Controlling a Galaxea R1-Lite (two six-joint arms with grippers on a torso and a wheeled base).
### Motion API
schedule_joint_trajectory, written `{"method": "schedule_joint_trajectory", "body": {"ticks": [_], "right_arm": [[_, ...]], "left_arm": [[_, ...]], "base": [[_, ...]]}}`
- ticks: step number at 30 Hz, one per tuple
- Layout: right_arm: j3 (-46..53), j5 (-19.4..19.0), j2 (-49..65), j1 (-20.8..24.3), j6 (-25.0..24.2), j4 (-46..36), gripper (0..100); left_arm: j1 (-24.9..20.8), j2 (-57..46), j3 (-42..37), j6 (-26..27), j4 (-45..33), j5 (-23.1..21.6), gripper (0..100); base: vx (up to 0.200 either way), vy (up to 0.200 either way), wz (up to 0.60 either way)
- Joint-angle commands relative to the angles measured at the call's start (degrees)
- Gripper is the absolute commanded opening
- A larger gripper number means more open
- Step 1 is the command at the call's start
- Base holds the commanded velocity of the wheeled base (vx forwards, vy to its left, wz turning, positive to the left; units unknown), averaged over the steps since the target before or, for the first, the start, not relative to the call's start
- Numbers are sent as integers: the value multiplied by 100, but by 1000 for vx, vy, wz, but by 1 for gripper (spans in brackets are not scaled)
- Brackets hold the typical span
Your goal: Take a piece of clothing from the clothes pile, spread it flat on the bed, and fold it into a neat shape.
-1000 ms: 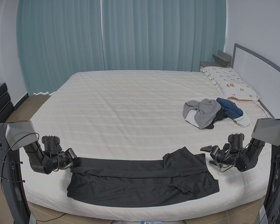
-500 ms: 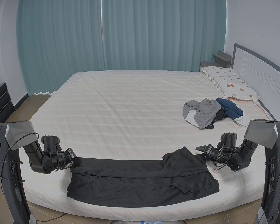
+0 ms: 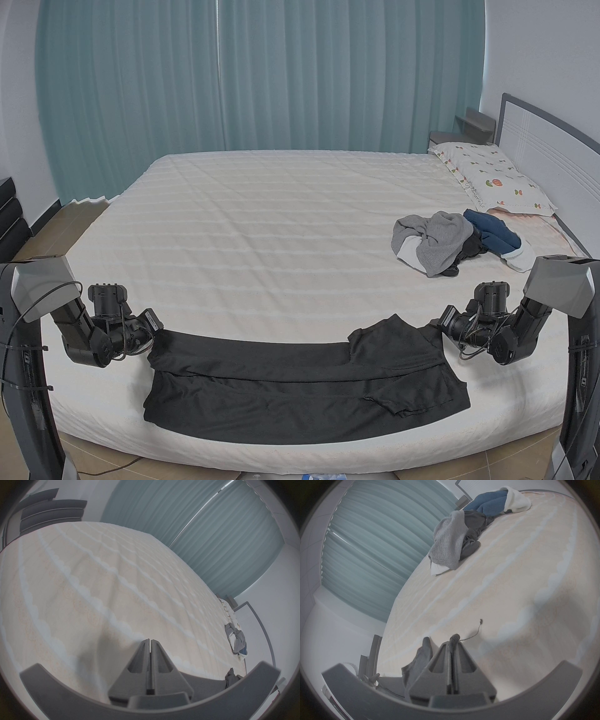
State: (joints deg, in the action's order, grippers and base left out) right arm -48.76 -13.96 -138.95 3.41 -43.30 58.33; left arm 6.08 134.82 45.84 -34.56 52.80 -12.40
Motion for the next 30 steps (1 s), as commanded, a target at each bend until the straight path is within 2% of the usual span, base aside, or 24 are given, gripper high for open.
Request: {"method": "schedule_joint_trajectory", "body": {"ticks": [1, 11, 17, 30], "right_arm": [[-125, -2, 87, -25, -64, 20, 0], [-476, 42, 122, -25, -223, -6, 0], [-661, 174, 61, -130, -223, -32, 0], [-1162, 297, -475, -157, -231, -41, 0]], "left_arm": [[-2, 1, 154, -51, 2, 1, 0], [7, 36, 549, -104, -68, 53, 0], [-2, 89, 830, -104, -68, 291, 0], [-63, 730, 1595, -104, -129, 326, 0]], "base": [[0, 0, 0], [0, 0, 0], [0, 0, 0], [0, 0, 0]]}}
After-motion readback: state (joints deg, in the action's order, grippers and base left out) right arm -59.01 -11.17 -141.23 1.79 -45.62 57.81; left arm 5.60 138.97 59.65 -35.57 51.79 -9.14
